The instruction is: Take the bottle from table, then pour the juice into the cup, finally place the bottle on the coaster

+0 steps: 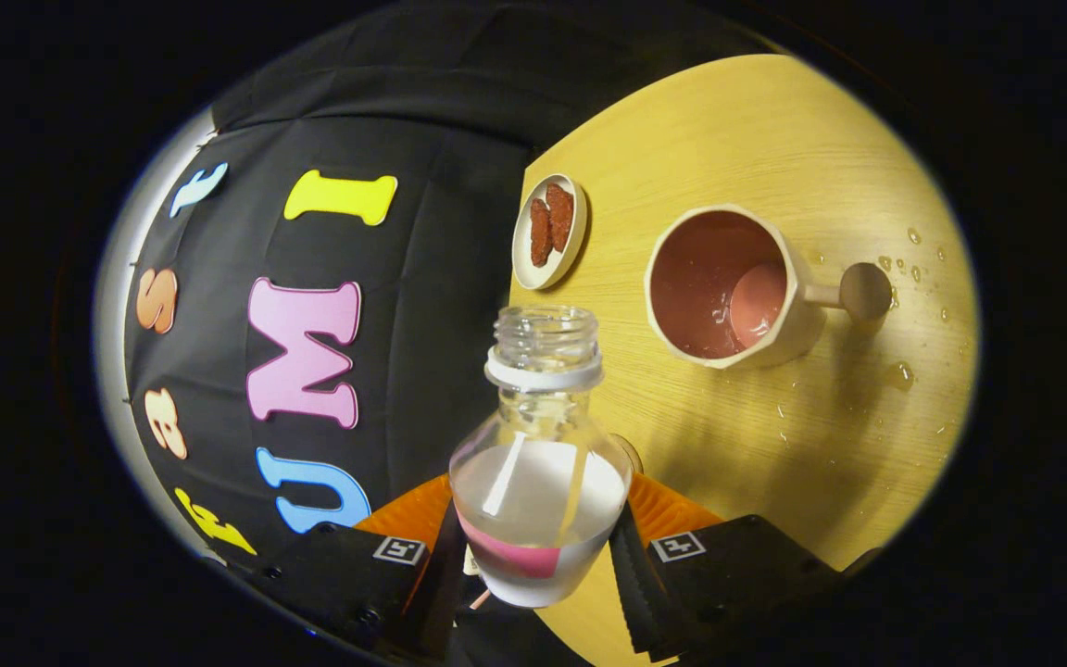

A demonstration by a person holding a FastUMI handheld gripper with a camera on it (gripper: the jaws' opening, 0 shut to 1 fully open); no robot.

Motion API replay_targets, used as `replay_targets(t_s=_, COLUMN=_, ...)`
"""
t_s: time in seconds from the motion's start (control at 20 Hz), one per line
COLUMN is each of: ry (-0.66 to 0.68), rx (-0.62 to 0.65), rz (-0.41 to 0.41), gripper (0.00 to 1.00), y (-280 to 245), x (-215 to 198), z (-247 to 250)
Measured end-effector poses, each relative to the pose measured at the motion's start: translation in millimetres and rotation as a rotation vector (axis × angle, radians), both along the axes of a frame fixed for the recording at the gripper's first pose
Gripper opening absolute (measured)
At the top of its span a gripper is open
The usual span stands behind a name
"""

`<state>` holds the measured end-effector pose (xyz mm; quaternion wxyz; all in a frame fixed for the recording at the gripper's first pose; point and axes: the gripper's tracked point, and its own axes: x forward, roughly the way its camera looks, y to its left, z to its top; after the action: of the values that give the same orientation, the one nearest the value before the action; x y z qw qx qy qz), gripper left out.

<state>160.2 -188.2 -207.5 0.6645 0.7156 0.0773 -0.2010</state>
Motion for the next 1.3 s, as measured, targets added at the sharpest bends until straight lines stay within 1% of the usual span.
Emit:
replay_targets(t_s=0.1, ry=0.008, rx=0.064, rz=-0.021, gripper=0.73, y=-5.4, x=4.4, z=-4.9)
replay_targets(t_s=0.25, ry=-0.015, rx=0.197, rz=-0.087, gripper=0.73, y=-15.1, x=5.0, z=-4.5)
replay_targets(t_s=0.35, ry=-0.024, rx=0.288, rz=-0.099, gripper=0.73, y=-11.8, x=5.9, z=-6.5)
replay_targets(t_s=0.6, ry=-0.025, rx=0.424, rz=-0.142, gripper=0.73, y=-13.2, x=10.3, z=-9.9)
replay_targets(t_s=0.95, ry=-0.049, rx=0.546, rz=-0.194, gripper=0.73, y=-20.7, x=21.0, z=-1.4)
replay_targets(t_s=1.3, ry=-0.093, rx=0.662, rz=-0.258, gripper=0.73, y=-29.4, x=22.4, z=9.4)
